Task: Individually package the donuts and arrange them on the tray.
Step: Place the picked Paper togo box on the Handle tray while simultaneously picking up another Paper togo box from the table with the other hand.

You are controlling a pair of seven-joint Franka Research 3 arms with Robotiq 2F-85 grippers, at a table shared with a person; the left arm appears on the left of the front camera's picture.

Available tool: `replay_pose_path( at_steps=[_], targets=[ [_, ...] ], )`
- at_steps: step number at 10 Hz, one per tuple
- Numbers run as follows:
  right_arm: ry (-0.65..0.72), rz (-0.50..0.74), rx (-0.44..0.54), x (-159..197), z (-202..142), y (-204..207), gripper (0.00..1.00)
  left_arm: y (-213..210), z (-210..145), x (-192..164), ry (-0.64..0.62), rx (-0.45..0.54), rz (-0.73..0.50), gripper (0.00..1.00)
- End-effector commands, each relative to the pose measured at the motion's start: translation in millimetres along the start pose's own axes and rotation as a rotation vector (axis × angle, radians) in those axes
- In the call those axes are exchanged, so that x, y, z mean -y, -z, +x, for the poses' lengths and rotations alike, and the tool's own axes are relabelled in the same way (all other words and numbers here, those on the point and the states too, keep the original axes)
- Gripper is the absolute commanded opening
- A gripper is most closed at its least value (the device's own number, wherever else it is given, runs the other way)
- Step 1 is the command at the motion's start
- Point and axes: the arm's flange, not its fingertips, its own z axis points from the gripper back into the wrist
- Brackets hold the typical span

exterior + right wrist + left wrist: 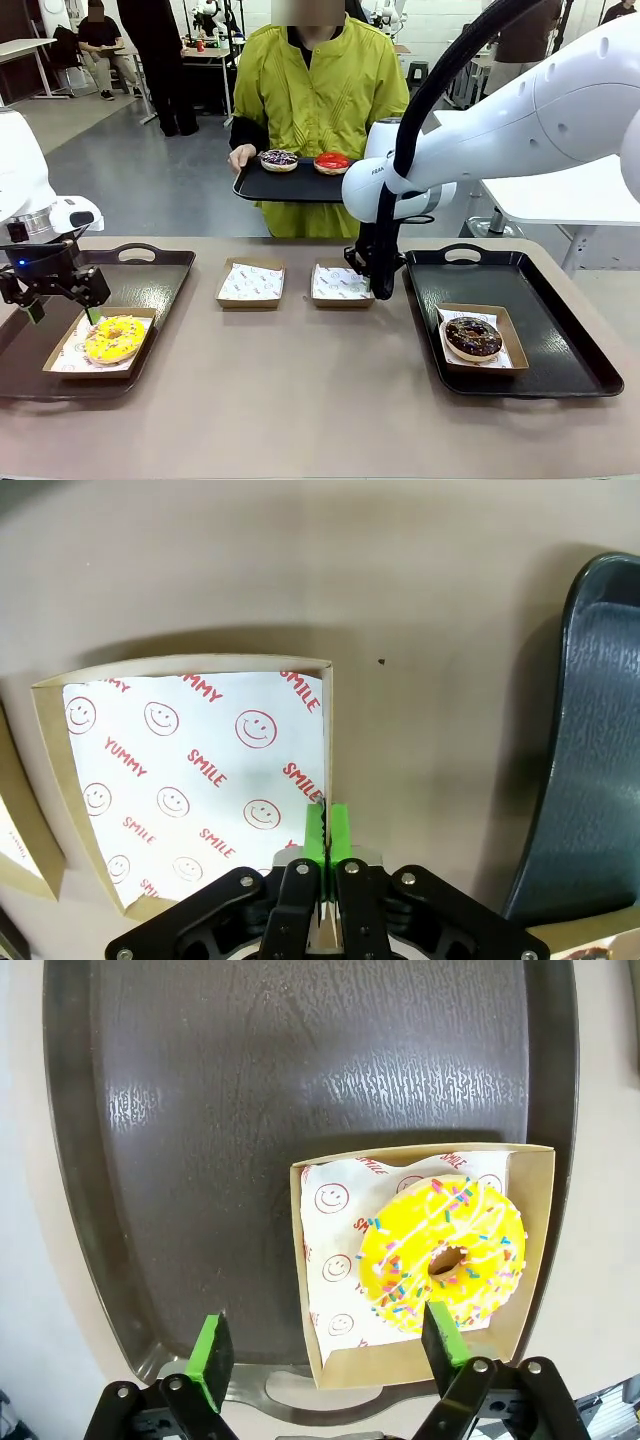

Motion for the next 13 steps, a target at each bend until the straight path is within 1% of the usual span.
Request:
replay_pose_path(
  at_steps=[1,2,3,4,5,6,8,10,11,12,13],
  targets=[
    [0.034,-0.009,0.018,-4.4,1.3,-1.3,0.0,0.7,-1.0,-1.6,-0.011,0.001,0.006,1.0],
    [0.027,-0.003,0.007,-6.4,-2.8,-8.5,0.0,-3.6,-2.1,-3.8,-0.015,0.012,-0.021,1.0],
    [0.008,0.001,0.017,-8.4,-9.4,-28.6,0.0,-19.5,-5.8,-16.8,-0.007,0.015,-0.169,1.0],
    [0.001,0.014,0.024,-8.8,-13.4,-55.3,0.0,-38.4,-12.6,-36.8,-0.001,0.042,-0.327,1.0],
    [0.002,0.024,0.052,-9.4,-13.9,-75.0,0.0,-56.4,-20.8,-59.6,-0.019,0.082,-0.459,1.0],
    [-0.001,0.032,0.055,-10.6,-12.4,-95.2,0.0,-71.3,-28.9,-82.7,-0.033,0.101,-0.601,1.0],
    [0.022,0.041,0.031,-14.3,3.2,-129.4,0.0,-89.1,-45.0,-129.8,-0.064,0.122,-0.828,1.0],
    [0.017,0.035,-0.01,-24.0,16.7,-154.5,0.0,-86.4,-56.5,-171.7,-0.099,0.164,-1.007,1.0],
    [0.011,0.019,-0.038,-29.7,24.4,-167.0,0.0,-80.4,-63.1,-192.5,-0.117,0.156,-1.082,1.0],
    [0.002,0.018,-0.069,-33.3,30.4,-177.3,0.0,-74.3,-68.4,-205.6,-0.141,0.163,-1.109,1.0],
    [-0.006,0.015,-0.072,-35.2,35.8,-184.2,0.0,-68.6,-71.7,-215.8,-0.16,0.17,-1.138,1.0]
  ],
)
